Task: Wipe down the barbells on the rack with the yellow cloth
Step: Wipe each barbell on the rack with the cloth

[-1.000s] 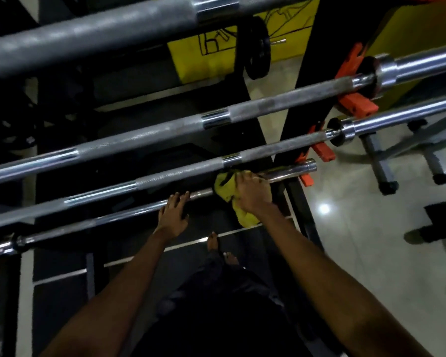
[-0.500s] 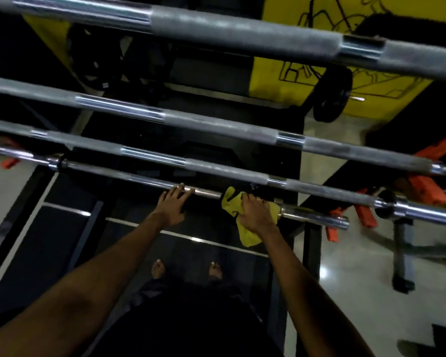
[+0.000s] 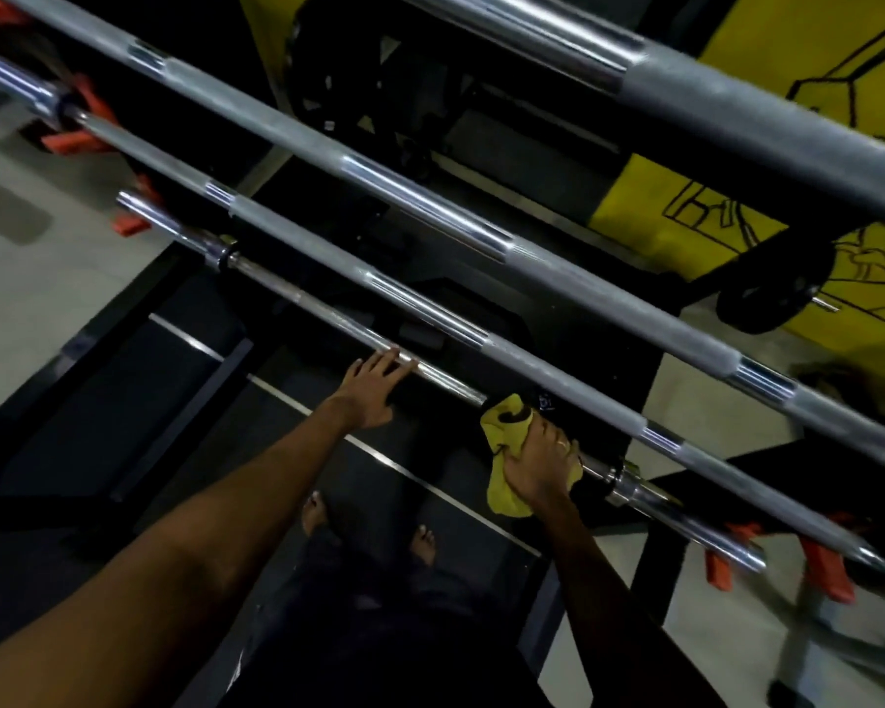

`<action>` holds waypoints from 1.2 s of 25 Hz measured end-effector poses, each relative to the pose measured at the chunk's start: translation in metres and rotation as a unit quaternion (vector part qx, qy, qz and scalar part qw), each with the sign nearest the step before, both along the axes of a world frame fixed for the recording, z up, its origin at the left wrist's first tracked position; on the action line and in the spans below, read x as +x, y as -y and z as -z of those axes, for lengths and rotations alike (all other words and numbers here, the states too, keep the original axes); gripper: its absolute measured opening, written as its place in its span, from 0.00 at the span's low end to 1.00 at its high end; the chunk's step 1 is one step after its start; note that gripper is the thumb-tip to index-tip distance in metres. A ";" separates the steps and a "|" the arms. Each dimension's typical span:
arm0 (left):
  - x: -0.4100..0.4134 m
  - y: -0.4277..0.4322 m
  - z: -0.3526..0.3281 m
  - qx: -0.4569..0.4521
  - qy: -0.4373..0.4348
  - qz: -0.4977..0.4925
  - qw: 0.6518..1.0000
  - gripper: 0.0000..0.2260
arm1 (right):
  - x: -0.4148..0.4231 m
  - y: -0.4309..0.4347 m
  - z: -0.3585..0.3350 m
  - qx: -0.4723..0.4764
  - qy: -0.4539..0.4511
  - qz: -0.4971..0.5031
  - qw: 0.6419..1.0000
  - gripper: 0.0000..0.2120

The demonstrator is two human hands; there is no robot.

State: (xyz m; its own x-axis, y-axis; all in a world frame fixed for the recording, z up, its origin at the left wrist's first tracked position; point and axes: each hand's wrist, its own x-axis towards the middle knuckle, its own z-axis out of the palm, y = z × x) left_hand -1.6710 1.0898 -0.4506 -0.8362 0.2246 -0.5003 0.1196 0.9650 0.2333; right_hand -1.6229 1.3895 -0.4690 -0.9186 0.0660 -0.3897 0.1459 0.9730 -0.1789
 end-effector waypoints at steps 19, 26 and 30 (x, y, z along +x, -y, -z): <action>-0.056 0.080 0.048 0.056 -0.162 -0.062 0.983 0.31 | -0.043 0.078 -0.001 -0.097 -0.104 0.112 0.983 0.26; -0.062 0.170 0.038 -0.003 -0.185 -0.025 0.982 0.35 | -0.069 0.195 0.009 -0.110 -0.122 0.158 0.974 0.38; -0.066 0.186 0.037 -0.006 -0.189 -0.022 0.982 0.34 | -0.075 0.201 0.006 -0.110 -0.102 0.097 0.984 0.39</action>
